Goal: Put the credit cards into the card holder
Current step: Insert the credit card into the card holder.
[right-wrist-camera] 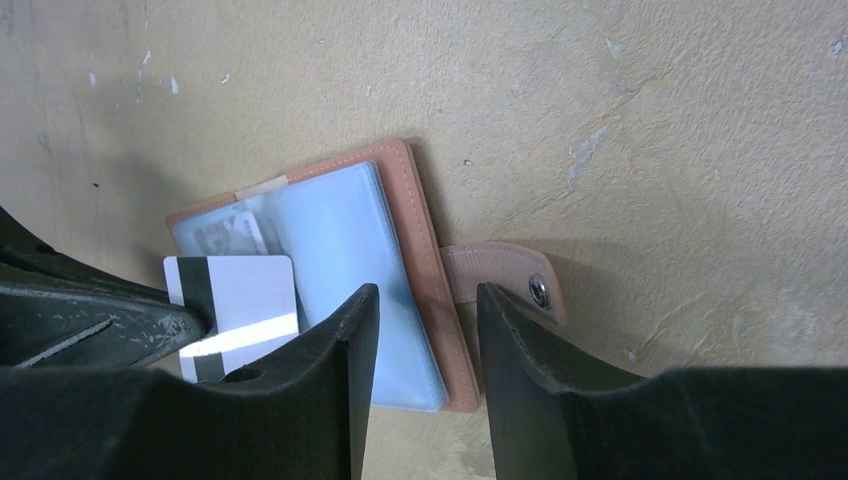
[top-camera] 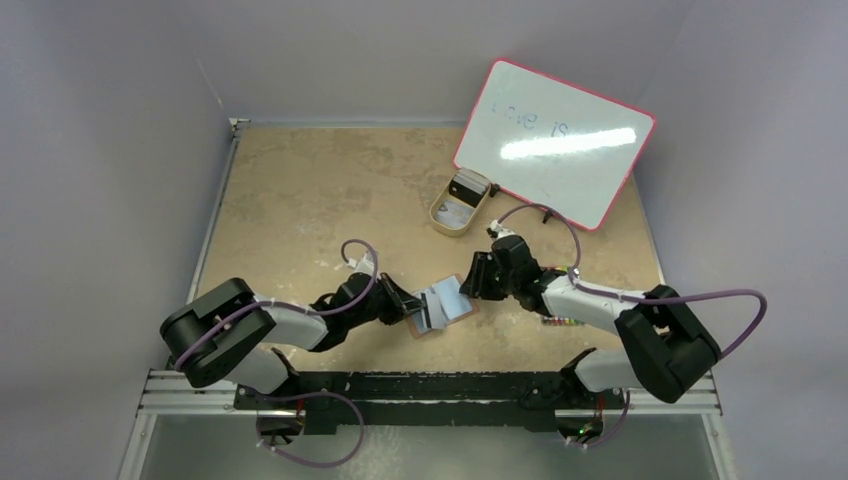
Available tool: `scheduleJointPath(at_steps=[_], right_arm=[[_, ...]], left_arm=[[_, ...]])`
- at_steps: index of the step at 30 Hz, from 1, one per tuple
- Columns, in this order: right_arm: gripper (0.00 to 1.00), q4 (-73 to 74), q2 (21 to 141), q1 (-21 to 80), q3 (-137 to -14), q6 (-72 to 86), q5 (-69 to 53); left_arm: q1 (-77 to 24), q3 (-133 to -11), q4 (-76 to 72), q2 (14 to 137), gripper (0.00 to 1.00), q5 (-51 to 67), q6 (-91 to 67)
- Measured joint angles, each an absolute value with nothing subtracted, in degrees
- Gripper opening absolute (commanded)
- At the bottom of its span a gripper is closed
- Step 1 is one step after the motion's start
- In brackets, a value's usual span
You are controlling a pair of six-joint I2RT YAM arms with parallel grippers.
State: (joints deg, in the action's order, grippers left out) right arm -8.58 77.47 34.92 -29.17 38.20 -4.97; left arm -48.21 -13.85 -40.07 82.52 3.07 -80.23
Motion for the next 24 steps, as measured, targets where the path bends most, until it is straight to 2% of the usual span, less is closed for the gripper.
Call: scheduleJointPath(at_steps=[24], right_arm=[[0.4,-11.9,73.9,35.2,-24.1,43.4,-7.7]], left_arm=[[-50.7,-17.5,-42.6,89.0,0.0,-3.2,-78.8]])
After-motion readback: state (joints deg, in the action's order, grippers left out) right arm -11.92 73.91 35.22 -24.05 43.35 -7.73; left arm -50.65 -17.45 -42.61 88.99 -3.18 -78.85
